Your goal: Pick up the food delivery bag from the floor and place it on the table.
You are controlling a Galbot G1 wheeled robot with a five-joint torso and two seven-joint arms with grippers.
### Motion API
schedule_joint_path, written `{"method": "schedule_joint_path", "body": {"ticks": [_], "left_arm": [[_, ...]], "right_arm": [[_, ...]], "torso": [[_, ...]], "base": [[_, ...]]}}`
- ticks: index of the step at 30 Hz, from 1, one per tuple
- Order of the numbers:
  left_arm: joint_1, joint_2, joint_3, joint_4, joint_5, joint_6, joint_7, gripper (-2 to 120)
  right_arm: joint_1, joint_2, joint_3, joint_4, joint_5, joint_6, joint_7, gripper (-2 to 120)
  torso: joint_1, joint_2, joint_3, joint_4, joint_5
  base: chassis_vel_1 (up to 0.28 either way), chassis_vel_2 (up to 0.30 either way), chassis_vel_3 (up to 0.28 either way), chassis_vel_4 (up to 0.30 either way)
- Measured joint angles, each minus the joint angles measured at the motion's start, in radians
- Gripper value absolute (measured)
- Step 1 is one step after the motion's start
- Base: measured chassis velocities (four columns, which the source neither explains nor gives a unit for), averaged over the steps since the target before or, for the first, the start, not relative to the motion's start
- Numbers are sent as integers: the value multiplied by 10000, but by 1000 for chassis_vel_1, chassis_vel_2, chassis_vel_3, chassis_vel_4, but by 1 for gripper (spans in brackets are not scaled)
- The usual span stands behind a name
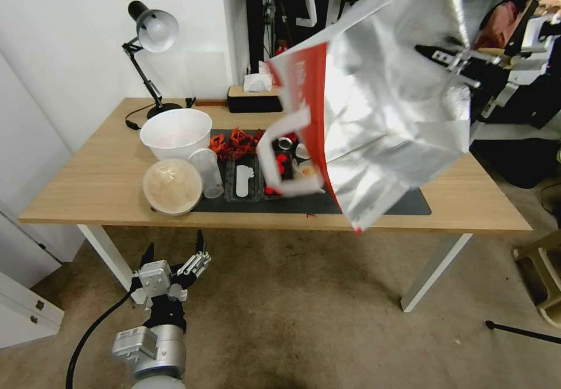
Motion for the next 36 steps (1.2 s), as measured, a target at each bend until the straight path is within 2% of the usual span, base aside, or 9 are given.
{"method": "schedule_joint_path", "body": {"ticks": [1, 4, 5, 7, 13, 28, 36], "left_arm": [[0, 0, 0, 0, 0, 0, 0, 100], [-141, 144, 100, 128, -15, 80, 19, 100], [-141, 144, 100, 128, -15, 80, 19, 100], [-121, 189, 118, 179, -4, 67, 25, 100], [-92, 165, 107, 182, 85, 33, 45, 100], [-12, 37, 103, 177, 304, 31, 52, 100], [2, -8, 80, 192, 372, 17, 52, 100]], "right_arm": [[0, 0, 0, 0, 0, 0, 0, 0], [186, 312, -94, 131, 299, 407, 1813, 0], [186, 312, -94, 131, 299, 407, 1813, 0], [348, 458, -195, 78, 464, 612, 2710, 0], [449, 827, -320, -100, 862, 417, 4097, 0], [655, 1869, -799, -251, 1064, 25, 4775, 0], [965, 2288, -1024, -213, 1132, -109, 4737, 0]], "torso": [[0, 0, 0, 0, 0], [-1, -1, -1, -3, 1], [-1, -1, -1, -3, 1], [-1, -2, -1, -2, 0], [-2, -3, -1, -1, 1], [-3, -5, -3, -1, 0], [-3, -6, -3, 0, 1]], "base": [[0, 0, 0, 0], [0, 0, 0, 0], [0, 0, 0, 0], [0, 0, 0, 0], [0, 0, 0, 0], [0, 0, 0, 0], [0, 0, 0, 0]]}}
